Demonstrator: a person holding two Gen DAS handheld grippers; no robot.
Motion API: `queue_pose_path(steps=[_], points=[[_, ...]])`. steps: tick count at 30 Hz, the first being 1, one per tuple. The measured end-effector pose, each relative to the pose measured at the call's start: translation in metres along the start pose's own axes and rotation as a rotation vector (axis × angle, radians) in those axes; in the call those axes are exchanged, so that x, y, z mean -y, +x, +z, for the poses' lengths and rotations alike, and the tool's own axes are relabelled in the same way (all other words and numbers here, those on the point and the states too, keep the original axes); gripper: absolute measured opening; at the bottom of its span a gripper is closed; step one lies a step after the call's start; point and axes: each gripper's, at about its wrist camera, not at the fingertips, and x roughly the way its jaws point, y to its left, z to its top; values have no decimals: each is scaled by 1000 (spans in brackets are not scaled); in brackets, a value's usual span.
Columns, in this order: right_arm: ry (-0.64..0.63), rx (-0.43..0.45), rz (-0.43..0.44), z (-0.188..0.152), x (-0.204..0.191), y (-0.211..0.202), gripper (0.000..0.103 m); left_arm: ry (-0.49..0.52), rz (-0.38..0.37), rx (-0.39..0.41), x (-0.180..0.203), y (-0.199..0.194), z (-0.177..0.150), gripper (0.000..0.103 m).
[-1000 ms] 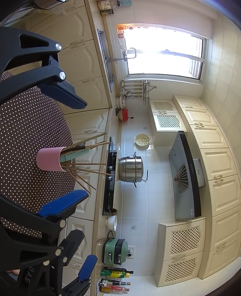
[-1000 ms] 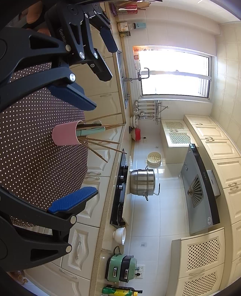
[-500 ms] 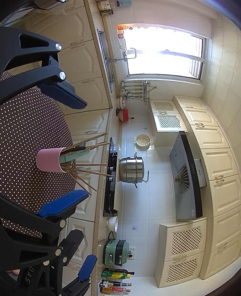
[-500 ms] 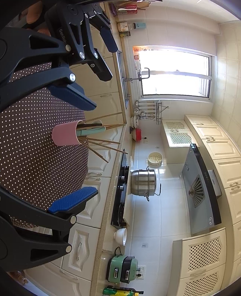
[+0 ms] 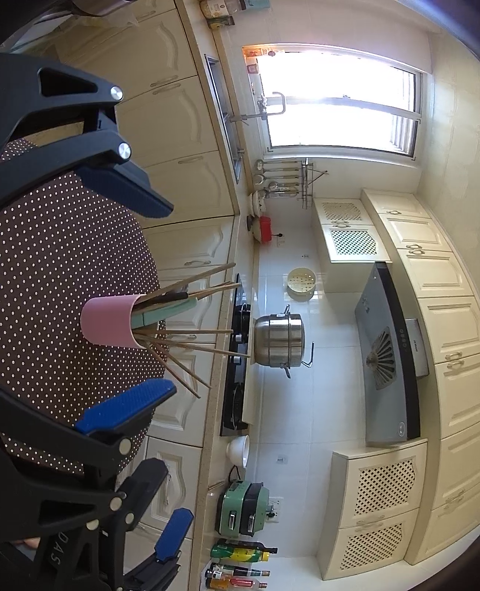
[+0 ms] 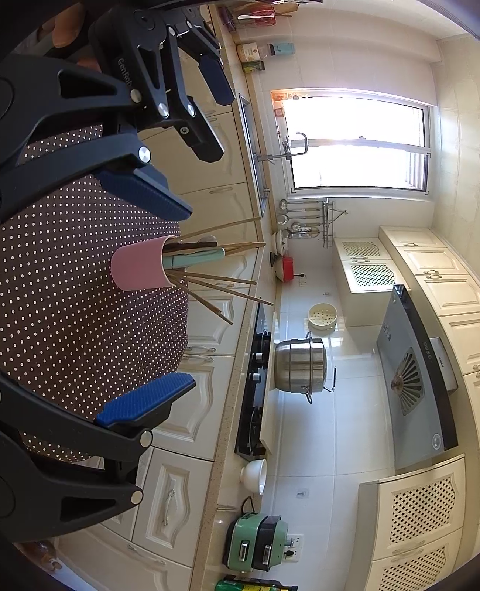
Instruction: Organize utensils
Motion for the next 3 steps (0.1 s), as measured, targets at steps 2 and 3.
queue_pose_path(steps=[2,3], points=[[5,-16,0,-3,2,7,84,-2,-1,-22,0,8,-3,87],[8,-24,1,-4,4,11,85,-2,-1,-37,0,13,-5,87]])
